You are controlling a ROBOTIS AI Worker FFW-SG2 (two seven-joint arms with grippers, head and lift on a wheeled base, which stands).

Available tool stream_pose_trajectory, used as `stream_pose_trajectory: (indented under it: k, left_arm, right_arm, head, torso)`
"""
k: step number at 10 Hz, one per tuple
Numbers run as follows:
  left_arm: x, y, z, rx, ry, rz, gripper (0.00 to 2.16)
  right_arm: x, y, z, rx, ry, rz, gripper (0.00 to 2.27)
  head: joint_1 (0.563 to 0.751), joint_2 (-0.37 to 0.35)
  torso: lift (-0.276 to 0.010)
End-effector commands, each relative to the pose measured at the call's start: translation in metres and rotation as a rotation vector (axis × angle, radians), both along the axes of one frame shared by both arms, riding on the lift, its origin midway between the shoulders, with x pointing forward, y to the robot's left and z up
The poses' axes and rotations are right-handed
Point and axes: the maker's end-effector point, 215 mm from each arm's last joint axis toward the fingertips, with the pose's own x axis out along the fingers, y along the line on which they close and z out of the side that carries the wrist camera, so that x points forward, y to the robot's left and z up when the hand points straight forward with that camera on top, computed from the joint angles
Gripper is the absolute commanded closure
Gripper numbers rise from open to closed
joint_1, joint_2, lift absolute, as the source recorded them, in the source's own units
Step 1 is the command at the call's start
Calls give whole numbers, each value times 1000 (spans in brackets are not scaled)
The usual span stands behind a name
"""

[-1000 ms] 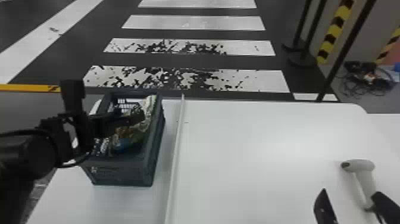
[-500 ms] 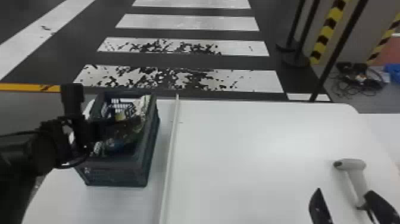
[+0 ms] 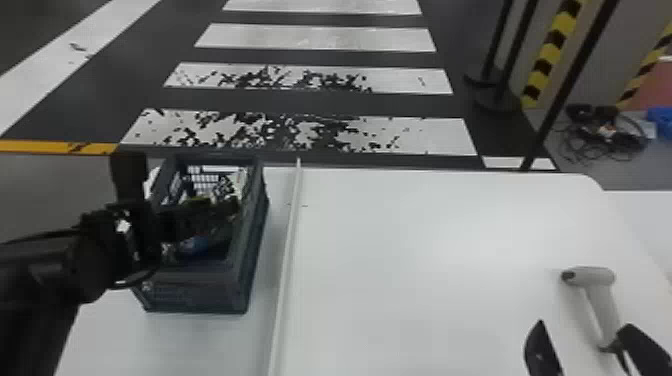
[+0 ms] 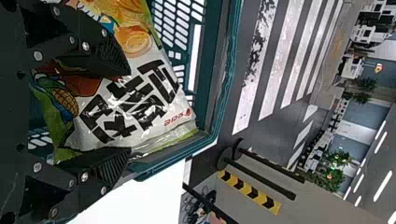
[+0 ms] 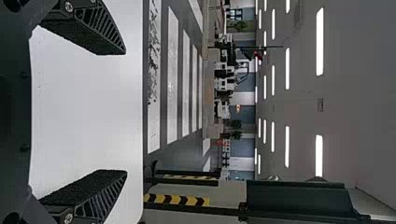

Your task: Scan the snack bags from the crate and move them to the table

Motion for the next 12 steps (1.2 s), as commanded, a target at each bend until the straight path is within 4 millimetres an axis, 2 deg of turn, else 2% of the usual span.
stream_pose_trajectory:
  k: [1,2,4,8,11,12]
  left_arm:
    - [0,2,-3,13,-19,11,1838]
    - [-3,3,-5,16,-30,8,1932]
    - [-4,10,-3,17,-51,19,1970]
    - [-13,26,25,10,-106,50,2051]
    - [-28,20,47,9,-113,37,2061]
    - [-32,21,45,13,-90,40,2061]
  right_arm:
    - [-2,-2,4,-1,-11,-2,83]
    - [-3,-2,5,0,-14,-3,83]
    - [-2,-2,4,1,-14,-4,83]
    - [-4,-6,6,6,-30,-10,83]
    - [-5,-9,10,12,-47,-16,83]
    - [-6,-10,13,15,-53,-16,83]
  head:
    - [695,7]
    - [695,8]
    - [695,9]
    - [695,29]
    - [695,30]
    - [695,26]
  torso:
    - [-95]
    - [-95]
    - [-95]
    - [-95]
    - [-95]
    - [-95]
